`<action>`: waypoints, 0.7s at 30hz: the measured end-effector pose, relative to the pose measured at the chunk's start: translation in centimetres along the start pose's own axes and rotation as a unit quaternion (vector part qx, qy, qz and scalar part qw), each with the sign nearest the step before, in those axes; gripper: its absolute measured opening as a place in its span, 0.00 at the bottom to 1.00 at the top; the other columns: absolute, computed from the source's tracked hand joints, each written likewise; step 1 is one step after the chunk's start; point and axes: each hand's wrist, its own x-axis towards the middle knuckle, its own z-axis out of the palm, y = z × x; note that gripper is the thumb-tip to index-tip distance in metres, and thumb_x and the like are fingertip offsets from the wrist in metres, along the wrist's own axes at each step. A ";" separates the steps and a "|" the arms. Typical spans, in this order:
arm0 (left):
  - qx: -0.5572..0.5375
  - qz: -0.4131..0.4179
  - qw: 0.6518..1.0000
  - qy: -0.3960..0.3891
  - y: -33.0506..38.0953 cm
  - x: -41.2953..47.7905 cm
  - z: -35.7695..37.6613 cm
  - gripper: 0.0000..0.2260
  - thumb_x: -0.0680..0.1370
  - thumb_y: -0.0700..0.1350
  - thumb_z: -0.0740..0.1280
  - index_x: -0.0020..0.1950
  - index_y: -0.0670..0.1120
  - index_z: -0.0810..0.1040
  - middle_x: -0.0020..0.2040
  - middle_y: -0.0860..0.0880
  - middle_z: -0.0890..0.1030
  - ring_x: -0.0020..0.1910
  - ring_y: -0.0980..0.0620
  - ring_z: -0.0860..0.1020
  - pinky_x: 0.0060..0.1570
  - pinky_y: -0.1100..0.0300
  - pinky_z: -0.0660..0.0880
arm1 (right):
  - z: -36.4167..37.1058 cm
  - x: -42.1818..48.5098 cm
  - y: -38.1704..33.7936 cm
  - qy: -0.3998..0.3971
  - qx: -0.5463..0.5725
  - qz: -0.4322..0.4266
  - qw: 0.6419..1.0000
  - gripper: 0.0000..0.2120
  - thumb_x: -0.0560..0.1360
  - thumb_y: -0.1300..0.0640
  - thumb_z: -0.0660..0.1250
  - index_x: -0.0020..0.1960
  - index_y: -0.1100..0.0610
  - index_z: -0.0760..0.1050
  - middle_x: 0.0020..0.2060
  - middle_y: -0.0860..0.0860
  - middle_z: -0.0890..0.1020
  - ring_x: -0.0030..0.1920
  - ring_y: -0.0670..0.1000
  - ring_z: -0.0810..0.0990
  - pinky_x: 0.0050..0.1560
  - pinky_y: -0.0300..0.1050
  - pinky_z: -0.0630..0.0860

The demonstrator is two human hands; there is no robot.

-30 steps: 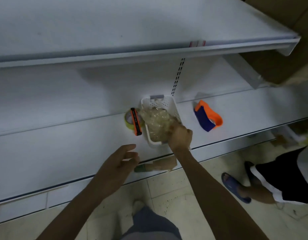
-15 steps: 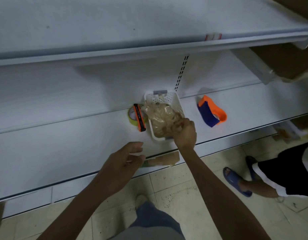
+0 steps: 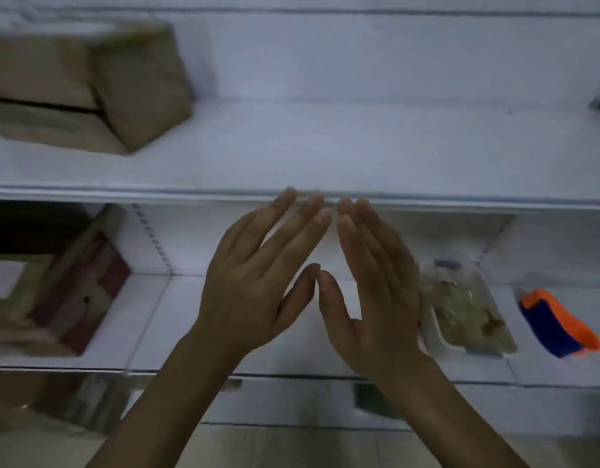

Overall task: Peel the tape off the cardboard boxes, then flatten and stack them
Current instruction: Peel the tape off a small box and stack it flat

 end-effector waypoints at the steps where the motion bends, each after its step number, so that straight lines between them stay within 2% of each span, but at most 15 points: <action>1: 0.036 -0.001 0.999 0.027 -1.8 0.0 -2.3 0.21 0.80 0.48 0.57 0.72 0.43 0.62 0.70 0.44 0.67 0.72 0.45 0.64 0.66 0.46 0.67 | 1.4 2.1 -1.7 0.002 0.009 -0.031 0.999 0.24 0.77 0.61 0.61 0.70 0.61 0.59 0.70 0.53 0.64 0.76 0.48 0.55 0.74 0.50 0.57; 4: 0.116 -0.030 0.989 0.085 -7.1 -0.1 -9.1 0.26 0.80 0.48 0.57 0.77 0.50 0.54 0.76 0.51 0.60 0.76 0.49 0.56 0.67 0.44 0.64 | 5.7 8.3 -6.9 0.009 0.027 -0.107 0.994 0.24 0.79 0.59 0.60 0.72 0.62 0.57 0.72 0.54 0.63 0.76 0.50 0.54 0.75 0.51 0.53; 8: 0.146 -0.096 0.978 0.116 -13.2 -1.1 -16.1 0.25 0.79 0.47 0.58 0.75 0.44 0.57 0.74 0.50 0.60 0.75 0.51 0.55 0.70 0.47 0.59 | 11.3 15.1 -11.4 0.033 0.028 -0.152 0.987 0.25 0.79 0.56 0.58 0.74 0.62 0.57 0.73 0.56 0.63 0.75 0.56 0.59 0.75 0.56 0.55; 9: 0.141 -0.117 0.976 0.118 -14.7 -1.3 -17.2 0.26 0.79 0.47 0.57 0.75 0.43 0.57 0.75 0.50 0.59 0.75 0.50 0.55 0.70 0.48 0.58 | 12.6 16.5 -11.7 0.026 0.015 -0.151 0.988 0.26 0.79 0.54 0.59 0.74 0.62 0.58 0.73 0.56 0.64 0.75 0.57 0.59 0.75 0.58 0.55; 11: 0.123 -0.157 0.974 0.107 -17.8 -1.8 -18.4 0.27 0.79 0.49 0.57 0.76 0.43 0.55 0.77 0.47 0.55 0.76 0.49 0.54 0.72 0.48 0.58 | 14.9 18.7 -11.3 -0.016 -0.047 -0.143 0.988 0.32 0.78 0.43 0.59 0.75 0.60 0.59 0.75 0.58 0.62 0.76 0.58 0.56 0.73 0.62 0.55; 13: 0.092 -0.213 0.969 0.085 -20.5 -1.5 -19.1 0.32 0.78 0.57 0.57 0.77 0.47 0.49 0.78 0.46 0.48 0.77 0.49 0.51 0.72 0.51 0.54 | 16.5 20.0 -9.8 -0.077 -0.132 -0.133 0.979 0.41 0.72 0.33 0.60 0.76 0.56 0.58 0.76 0.59 0.58 0.76 0.59 0.54 0.73 0.65 0.54; 15: 0.037 -0.277 0.958 0.064 -22.8 -0.6 -19.2 0.40 0.72 0.67 0.58 0.77 0.52 0.44 0.78 0.49 0.43 0.77 0.52 0.48 0.71 0.55 0.51 | 17.6 20.5 -8.0 -0.124 -0.173 -0.125 0.969 0.44 0.66 0.35 0.69 0.75 0.54 0.59 0.75 0.60 0.61 0.74 0.61 0.59 0.71 0.64 0.59; 16: 0.004 -0.299 0.953 0.050 -23.8 -0.1 -19.0 0.45 0.68 0.70 0.59 0.77 0.54 0.42 0.78 0.51 0.43 0.77 0.53 0.47 0.70 0.56 0.50 | 17.9 20.4 -7.0 -0.135 -0.178 -0.123 0.967 0.43 0.64 0.39 0.73 0.73 0.54 0.62 0.73 0.61 0.65 0.72 0.61 0.63 0.68 0.63 0.65; 18: -0.064 -0.321 0.945 0.027 -25.2 0.5 -18.1 0.51 0.62 0.73 0.63 0.75 0.58 0.39 0.78 0.54 0.46 0.76 0.54 0.49 0.72 0.55 0.52 | 18.0 20.0 -5.2 -0.121 -0.154 -0.111 0.974 0.37 0.65 0.44 0.73 0.69 0.54 0.66 0.67 0.59 0.72 0.64 0.60 0.71 0.54 0.59 0.77; 19: -0.107 -0.338 0.935 0.022 -25.7 0.6 -17.6 0.53 0.61 0.72 0.67 0.74 0.59 0.38 0.77 0.56 0.48 0.76 0.55 0.52 0.72 0.55 0.55 | 17.9 19.9 -4.5 -0.100 -0.130 -0.093 0.982 0.33 0.67 0.43 0.70 0.68 0.54 0.67 0.65 0.57 0.73 0.62 0.58 0.72 0.49 0.55 0.80; 21: -0.186 -0.396 0.899 -0.001 -26.4 0.5 -16.4 0.58 0.60 0.69 0.73 0.76 0.57 0.38 0.77 0.56 0.54 0.74 0.54 0.57 0.70 0.56 0.60 | 17.6 19.6 -3.3 -0.055 -0.060 -0.032 0.996 0.29 0.70 0.41 0.66 0.66 0.54 0.69 0.63 0.54 0.75 0.60 0.54 0.74 0.50 0.49 0.79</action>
